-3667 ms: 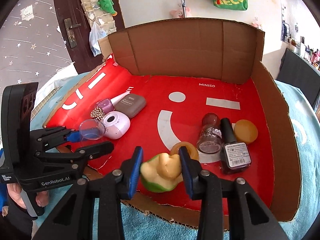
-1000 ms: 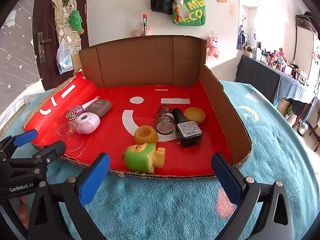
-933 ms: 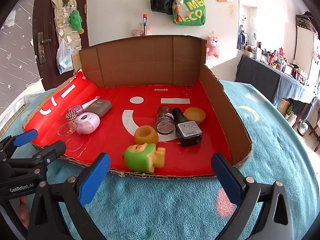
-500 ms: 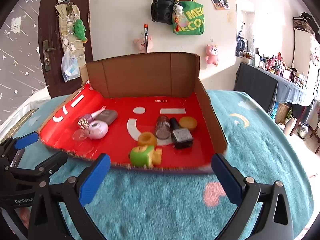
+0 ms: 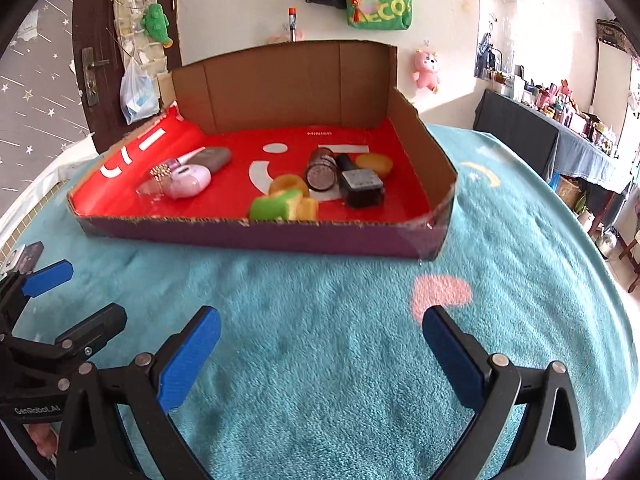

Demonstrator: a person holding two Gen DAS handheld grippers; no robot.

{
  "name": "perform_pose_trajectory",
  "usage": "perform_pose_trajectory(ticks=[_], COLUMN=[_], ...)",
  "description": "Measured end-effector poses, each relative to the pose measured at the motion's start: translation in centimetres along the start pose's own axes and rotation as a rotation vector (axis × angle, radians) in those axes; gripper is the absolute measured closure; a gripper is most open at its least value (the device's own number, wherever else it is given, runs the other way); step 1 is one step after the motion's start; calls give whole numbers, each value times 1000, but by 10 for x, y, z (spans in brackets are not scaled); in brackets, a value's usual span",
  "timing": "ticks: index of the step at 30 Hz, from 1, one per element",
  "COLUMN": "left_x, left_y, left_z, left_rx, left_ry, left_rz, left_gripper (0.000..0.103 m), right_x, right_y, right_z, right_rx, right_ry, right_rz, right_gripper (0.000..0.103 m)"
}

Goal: Organize rigid objects

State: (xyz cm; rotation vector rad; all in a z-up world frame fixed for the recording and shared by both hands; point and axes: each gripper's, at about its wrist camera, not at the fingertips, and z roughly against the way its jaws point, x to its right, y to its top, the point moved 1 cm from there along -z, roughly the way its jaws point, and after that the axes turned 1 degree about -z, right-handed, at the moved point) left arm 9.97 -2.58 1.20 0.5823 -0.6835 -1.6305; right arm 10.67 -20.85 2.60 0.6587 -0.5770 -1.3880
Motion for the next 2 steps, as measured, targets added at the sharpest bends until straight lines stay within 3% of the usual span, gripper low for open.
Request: perform_pose_trajectory(ticks=[2], left_x=[-1], left_y=[-2], left_z=[-5], left_rx=[-18], left_ry=[4], left_rz=[9], left_gripper=[0], right_x=[0], right_y=[-3], right_z=[-3], right_rx=[-10], right_ry=[2], right_rz=[-1], right_gripper=[0])
